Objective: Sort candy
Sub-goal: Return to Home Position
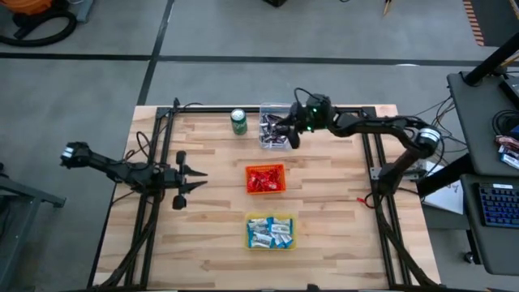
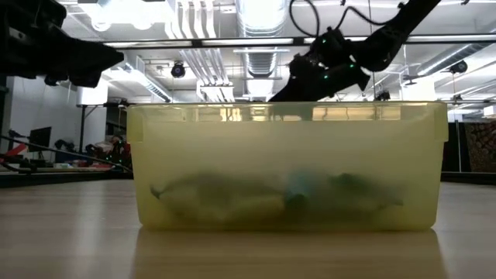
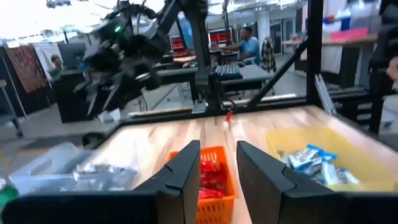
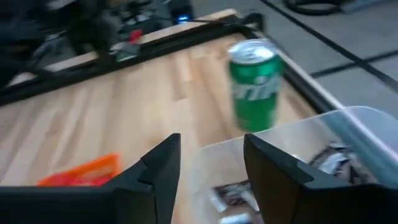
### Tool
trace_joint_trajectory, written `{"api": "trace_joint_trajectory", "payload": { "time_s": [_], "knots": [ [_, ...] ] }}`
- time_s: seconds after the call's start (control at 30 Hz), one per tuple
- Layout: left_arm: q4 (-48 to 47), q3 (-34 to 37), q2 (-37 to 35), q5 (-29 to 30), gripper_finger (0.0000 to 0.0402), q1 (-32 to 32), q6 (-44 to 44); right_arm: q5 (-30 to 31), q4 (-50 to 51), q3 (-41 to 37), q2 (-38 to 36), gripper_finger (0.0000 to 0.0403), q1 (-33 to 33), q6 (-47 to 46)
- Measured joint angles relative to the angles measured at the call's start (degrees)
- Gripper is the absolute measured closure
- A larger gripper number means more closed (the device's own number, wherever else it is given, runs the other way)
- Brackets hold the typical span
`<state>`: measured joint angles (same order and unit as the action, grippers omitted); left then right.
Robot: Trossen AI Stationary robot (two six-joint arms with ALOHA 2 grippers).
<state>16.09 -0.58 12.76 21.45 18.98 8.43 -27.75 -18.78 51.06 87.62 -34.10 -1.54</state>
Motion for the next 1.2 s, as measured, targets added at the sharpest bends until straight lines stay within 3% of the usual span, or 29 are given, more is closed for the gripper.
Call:
{"api": "trace_joint_trajectory", "payload": {
  "time_s": [0.1,0.27,0.47,0.73,1.07,1.2],
  "knots": [
    [-1.98,-0.04,-1.81,-0.06,0.0313,0.02,-1.77,-1.05,0.03,-3.79,-4.80,0.0246,1.52,2.83],
    [-2.70,-2.40,-5.71,-0.15,0.0313,0.00,4.80,-1.17,-1.54,-13.69,-17.12,0.0252,3.66,4.34],
    [-17.77,-8.51,-12.88,-2.30,0.0313,0.01,3.54,-1.15,-7.87,-27.49,-32.43,0.0252,8.04,5.00],
    [-6.00,-0.53,-12.78,-3.65,0.0325,-0.14,3.80,-0.76,-7.74,-39.50,-49.47,0.0252,12.77,7.15],
    [-12.29,-0.02,-11.84,-3.08,0.0326,-0.13,-0.46,-0.74,-8.33,-50.09,-66.95,0.0252,13.21,9.47],
    [-12.32,0.00,-10.73,-2.99,0.0326,-0.13,-0.40,0.35,-6.54,-50.30,-71.54,0.0252,13.21,7.91]
  ]
}}
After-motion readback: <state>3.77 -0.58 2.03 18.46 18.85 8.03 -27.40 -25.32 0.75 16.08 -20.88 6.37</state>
